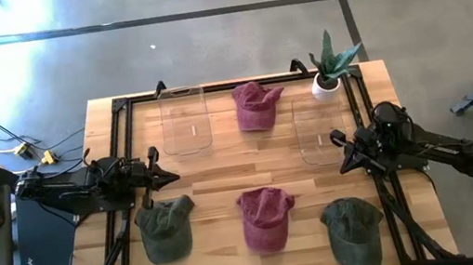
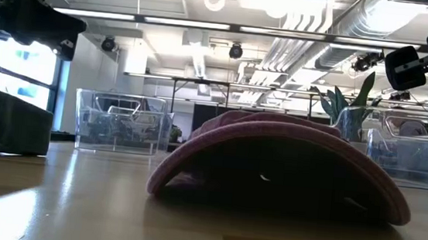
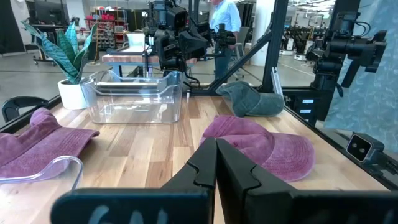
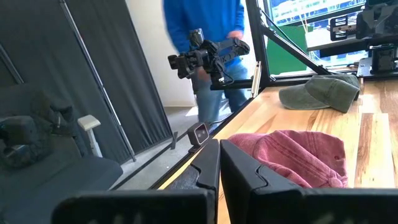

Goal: Pick & Place hat

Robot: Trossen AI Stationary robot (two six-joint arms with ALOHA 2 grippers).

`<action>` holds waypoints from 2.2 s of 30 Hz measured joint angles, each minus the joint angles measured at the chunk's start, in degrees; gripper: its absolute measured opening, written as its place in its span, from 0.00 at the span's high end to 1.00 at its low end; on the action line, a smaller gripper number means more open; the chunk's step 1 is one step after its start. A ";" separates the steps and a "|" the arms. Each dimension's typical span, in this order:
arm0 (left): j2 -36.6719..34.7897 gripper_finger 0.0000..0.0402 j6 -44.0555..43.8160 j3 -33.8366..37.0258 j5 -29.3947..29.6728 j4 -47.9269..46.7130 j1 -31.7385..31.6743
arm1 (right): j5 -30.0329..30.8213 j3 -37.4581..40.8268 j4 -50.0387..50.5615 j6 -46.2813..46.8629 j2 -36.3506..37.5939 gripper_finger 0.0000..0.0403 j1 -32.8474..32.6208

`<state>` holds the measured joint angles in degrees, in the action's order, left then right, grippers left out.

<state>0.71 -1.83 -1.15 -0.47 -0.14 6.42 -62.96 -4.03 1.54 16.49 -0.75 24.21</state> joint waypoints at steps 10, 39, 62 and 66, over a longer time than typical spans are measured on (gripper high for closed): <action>0.00 1.00 0.00 0.02 0.02 -0.02 0.00 | 0.00 0.00 0.00 0.00 0.02 0.99 0.00; 1.00 1.00 -40.92 -1.12 8.00 30.34 0.00 | 0.00 0.00 -0.01 0.00 0.01 0.99 0.01; 69.45 1.00 -30.21 -63.65 15.14 -30.83 12.30 | 0.00 0.00 -0.02 0.00 0.02 0.98 0.02; 86.99 0.99 -19.63 -82.90 14.91 -43.86 16.89 | 0.00 0.00 -0.02 0.00 0.01 0.98 0.02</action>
<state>87.70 -21.45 -84.05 14.44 -44.01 23.30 -62.96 -4.03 1.52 16.49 -0.74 24.23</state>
